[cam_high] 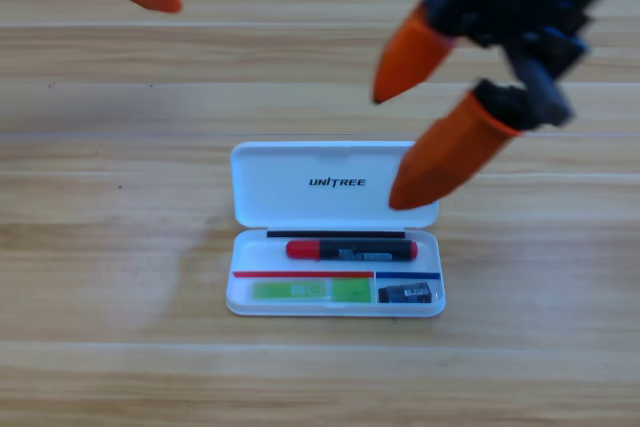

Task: Clean up eraser and pencils

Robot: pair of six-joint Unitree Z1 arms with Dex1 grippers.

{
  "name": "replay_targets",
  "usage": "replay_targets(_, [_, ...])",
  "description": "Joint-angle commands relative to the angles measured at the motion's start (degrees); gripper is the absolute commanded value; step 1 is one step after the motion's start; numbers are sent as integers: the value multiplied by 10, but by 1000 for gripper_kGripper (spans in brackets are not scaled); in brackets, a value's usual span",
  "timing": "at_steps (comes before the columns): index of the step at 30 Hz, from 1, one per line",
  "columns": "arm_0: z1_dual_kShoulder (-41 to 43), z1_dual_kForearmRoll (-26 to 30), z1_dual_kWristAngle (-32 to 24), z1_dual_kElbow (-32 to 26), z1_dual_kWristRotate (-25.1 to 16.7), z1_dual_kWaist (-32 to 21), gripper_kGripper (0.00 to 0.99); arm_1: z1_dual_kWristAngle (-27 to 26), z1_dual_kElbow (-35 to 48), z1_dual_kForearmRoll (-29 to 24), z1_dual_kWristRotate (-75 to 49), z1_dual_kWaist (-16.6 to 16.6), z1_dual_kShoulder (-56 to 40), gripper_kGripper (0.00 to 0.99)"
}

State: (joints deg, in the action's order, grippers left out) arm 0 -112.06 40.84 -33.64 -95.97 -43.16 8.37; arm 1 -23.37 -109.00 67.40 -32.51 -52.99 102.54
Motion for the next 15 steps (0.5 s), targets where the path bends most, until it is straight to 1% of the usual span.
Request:
replay_targets(1, [-95, -24, -13, -14, 7, 7, 618, -4, 102, -83, 14, 27, -104, 945])
replay_targets(2, [-103, -25, -20, -14, -3, 12, 522, -4, 106, -83, 14, 27, -108, 945])
replay_targets(3, [-111, -28, -23, -13, -10, 19, 403, -4, 109, -83, 15, 27, -110, 945])
replay_targets(4, [-117, -33, -26, -11, -17, 26, 264, -4, 111, -83, 15, 27, -112, 945])
replay_targets(5, [-121, -37, -26, -10, -21, 34, 101, -4, 114, -83, 15, 28, -113, 945])
replay_targets(6, [-126, -40, -26, -6, -20, 41, 0, -4, 116, -84, 15, 28, -114, 945])
replay_targets(10, [-135, -49, -15, 6, -7, 65, 0, -7, 130, -95, 19, 29, -121, 945])
replay_targets(12, [-143, -49, -15, 10, -14, 75, 0, -7, 140, -107, 24, 29, -125, 945])
replay_targets(15, [-151, -47, -5, 11, -31, 91, 0, -9, 141, -111, 28, 28, -127, 945])
